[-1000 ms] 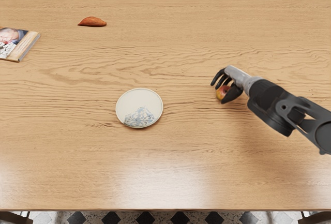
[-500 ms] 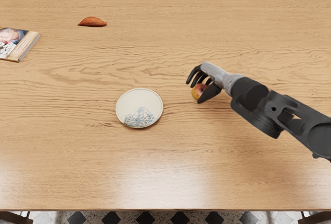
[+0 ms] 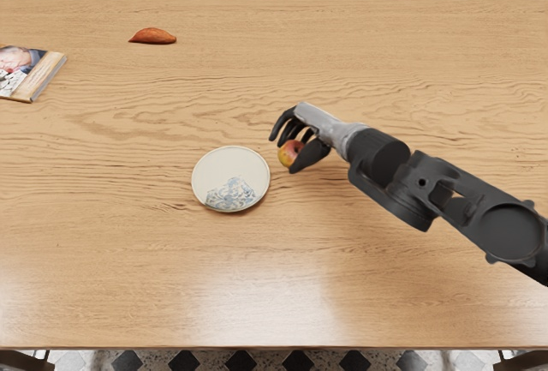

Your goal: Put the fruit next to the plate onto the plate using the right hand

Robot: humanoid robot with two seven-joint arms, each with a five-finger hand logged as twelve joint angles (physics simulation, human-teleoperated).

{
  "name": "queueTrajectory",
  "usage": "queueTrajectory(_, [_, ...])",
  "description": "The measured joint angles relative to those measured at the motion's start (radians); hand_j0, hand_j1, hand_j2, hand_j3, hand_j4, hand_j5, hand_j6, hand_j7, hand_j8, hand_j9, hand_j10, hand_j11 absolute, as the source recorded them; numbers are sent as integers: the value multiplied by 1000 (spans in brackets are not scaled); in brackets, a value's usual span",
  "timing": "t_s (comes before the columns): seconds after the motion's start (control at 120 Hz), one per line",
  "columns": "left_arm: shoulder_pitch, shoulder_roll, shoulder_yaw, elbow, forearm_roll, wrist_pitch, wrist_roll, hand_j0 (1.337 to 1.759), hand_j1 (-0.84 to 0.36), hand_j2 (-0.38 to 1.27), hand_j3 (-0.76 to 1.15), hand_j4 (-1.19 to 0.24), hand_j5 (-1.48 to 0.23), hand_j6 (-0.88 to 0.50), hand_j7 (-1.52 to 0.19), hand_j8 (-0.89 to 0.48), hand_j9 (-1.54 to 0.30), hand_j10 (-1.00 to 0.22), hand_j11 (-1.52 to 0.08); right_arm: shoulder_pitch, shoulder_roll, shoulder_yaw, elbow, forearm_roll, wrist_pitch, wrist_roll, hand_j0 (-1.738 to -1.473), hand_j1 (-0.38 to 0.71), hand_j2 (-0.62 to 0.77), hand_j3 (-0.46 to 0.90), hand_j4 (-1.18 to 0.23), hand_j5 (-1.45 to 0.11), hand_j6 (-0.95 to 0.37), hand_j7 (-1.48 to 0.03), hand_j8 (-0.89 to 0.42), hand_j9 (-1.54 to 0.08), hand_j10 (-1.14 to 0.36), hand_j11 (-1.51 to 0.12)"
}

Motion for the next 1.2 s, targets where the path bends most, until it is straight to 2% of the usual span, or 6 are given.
queueTrajectory(0.492, [0,0,0,0,0,0,0,1658,335,3,0,-13,-15,-13,-15,-13,-15,-12,-15,2,100,0,-24,-3,-26,0,-1657,274,214,0,-626,-836,-618,-824,-407,-816,-501,-819])
queueTrajectory(0.708, [0,0,0,0,0,0,0,1658,335,3,0,-13,-15,-13,-15,-13,-15,-12,-15,-1,168,-4,-64,-8,-39,0,-1656,273,212,0,-627,-835,-619,-824,-405,-816,-497,-820])
queueTrajectory(1.075, [0,0,0,0,0,0,0,1658,335,3,0,-13,-15,-13,-15,-13,-15,-12,-15,-9,224,-44,-87,-16,-41,0,-1657,275,213,0,-626,-835,-616,-824,-403,-814,-496,-818])
queueTrajectory(1.142, [0,0,0,0,0,0,0,1658,335,3,0,-13,-15,-13,-15,-13,-15,-12,-15,-9,226,-46,-92,-16,-41,0,-1657,259,161,0,-594,-790,-614,-780,-411,-772,-489,-775])
queueTrajectory(1.2, [0,0,0,0,0,0,0,1658,335,3,0,-13,-15,-13,-15,-13,-15,-12,-15,-9,226,-45,-96,-15,-42,0,-1657,190,108,0,-515,-683,-532,-676,-377,-670,-436,-672])
